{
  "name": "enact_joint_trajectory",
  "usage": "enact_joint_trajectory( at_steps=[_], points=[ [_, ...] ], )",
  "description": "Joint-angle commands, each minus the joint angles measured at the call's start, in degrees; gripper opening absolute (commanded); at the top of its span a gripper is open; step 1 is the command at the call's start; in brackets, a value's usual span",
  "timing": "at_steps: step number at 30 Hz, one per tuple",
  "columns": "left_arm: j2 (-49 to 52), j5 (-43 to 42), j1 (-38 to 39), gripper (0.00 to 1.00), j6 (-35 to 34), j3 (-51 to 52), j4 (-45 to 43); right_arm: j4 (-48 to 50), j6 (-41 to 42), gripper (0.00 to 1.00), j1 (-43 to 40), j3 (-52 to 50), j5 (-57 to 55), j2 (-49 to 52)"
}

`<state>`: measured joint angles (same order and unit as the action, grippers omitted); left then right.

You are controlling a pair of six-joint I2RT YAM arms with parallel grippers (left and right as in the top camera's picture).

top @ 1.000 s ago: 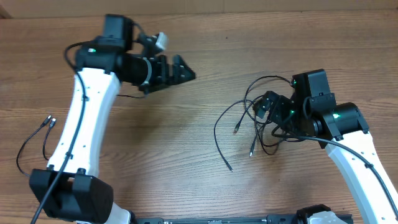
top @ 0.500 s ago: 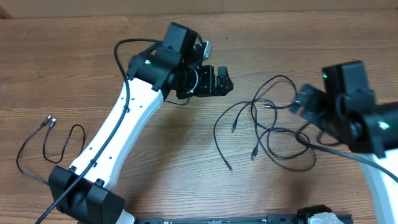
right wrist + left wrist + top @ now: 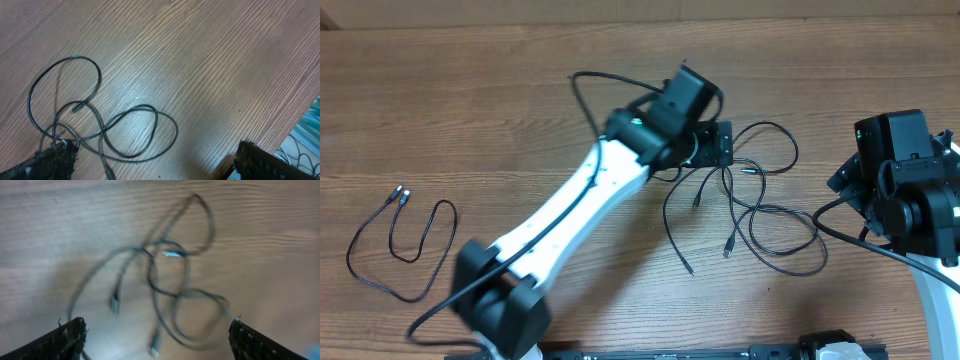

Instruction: Untangle cables

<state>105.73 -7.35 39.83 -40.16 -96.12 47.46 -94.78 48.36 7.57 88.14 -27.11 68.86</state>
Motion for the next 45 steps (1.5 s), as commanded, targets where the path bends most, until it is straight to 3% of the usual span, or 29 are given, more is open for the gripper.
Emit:
enact_joint_trajectory(
  at_steps=[1,8,16,17,18,20,26,28,30,31,38,45],
  points=[
    [6.21,9.05,0.94,0.92,5.57,-0.68,-2.14,-0.13,1.14,1.0,-0.2,0.76,-1.31,-0.13],
    [17.03,2.73,1.18,0.86,5.97,-0.68,-12.66,-0.07,1.14,1.0,-0.2,0.74,-1.29,-0.13],
    [20.52,-0.98,1.42,0.89,10.25,-0.7,-20.44,0.46,1.14,1.0,-0.2,0.7,0.39,-0.07],
    [20.52,-1.01,1.44,0.84,10.64,-0.68,-20.96,0.66,1.14,1.0,-0.2,0.7,0.39,-0.07],
    [20.52,-1.05,1.46,0.71,11.06,-0.68,-21.94,0.96,1.14,1.0,-0.2,0.7,0.39,-0.07],
    [20.55,-1.07,1.6,0.56,11.04,-0.68,-23.41,1.57,1.14,1.0,-0.2,0.7,0.42,-0.07],
    [21.24,-1.03,3.98,0.58,11.89,0.07,-23.8,1.66,1.16,1.0,-0.2,0.7,0.66,-0.07],
    [22.16,-0.26,4.63,0.51,11.89,0.07,-23.8,1.64,1.11,1.0,-0.2,0.7,1.7,-0.07],
    [23.12,0.59,5.18,0.29,11.91,0.09,-23.67,1.53,1.11,1.0,-0.2,0.7,2.69,-0.07],
    [23.5,1.01,5.25,0.07,11.89,0.09,-23.5,1.55,1.11,1.0,-0.2,0.7,2.78,-0.07],
    [20.33,3.67,1.75,0.04,11.89,-2.16,-17.0,3.39,1.14,1.0,-0.2,0.68,7.61,0.0],
    [1.22,1.66,-6.6,0.04,11.85,-6.8,-2.64,7.45,1.14,1.0,-0.2,-4.39,22.16,0.04]
  ],
)
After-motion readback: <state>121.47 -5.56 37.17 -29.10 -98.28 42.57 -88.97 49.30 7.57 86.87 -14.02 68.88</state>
